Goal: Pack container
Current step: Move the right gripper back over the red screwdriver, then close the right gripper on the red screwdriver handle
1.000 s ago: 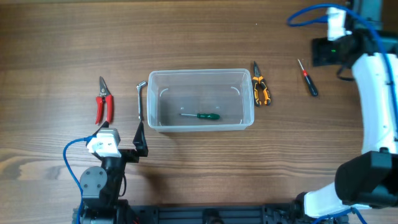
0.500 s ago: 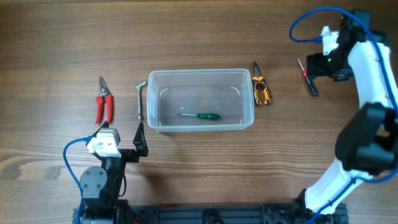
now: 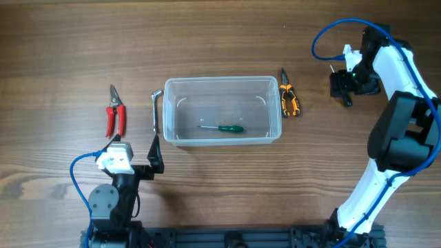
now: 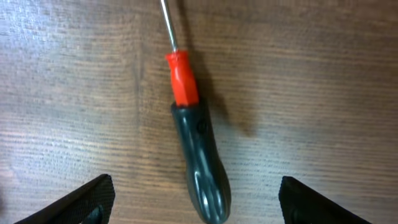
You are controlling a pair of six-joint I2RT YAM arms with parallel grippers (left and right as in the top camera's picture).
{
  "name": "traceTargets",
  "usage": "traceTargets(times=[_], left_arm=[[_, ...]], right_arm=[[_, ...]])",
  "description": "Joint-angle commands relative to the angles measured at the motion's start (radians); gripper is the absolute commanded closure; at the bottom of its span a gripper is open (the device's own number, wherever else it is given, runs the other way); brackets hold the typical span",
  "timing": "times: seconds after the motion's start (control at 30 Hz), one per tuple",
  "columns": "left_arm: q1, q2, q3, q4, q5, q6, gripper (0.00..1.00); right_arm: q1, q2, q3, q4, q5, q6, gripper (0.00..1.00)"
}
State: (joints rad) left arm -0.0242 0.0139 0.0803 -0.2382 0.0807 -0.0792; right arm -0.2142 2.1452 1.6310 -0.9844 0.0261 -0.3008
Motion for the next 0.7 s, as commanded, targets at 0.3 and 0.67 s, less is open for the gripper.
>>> traceTargets(times=[0.3, 0.67], left_arm=[[0.008, -0.007, -0.007, 0.003, 0.016, 0.020, 0.00], [0.008, -0.007, -0.007, 0.003, 0.016, 0.020, 0.00]], right_arm=[[0.000, 0.028, -0.116, 0.107, -0.016, -0.039, 0.16], [0.001, 0.028, -0.132, 0.119, -0.017, -0.036, 0.23]])
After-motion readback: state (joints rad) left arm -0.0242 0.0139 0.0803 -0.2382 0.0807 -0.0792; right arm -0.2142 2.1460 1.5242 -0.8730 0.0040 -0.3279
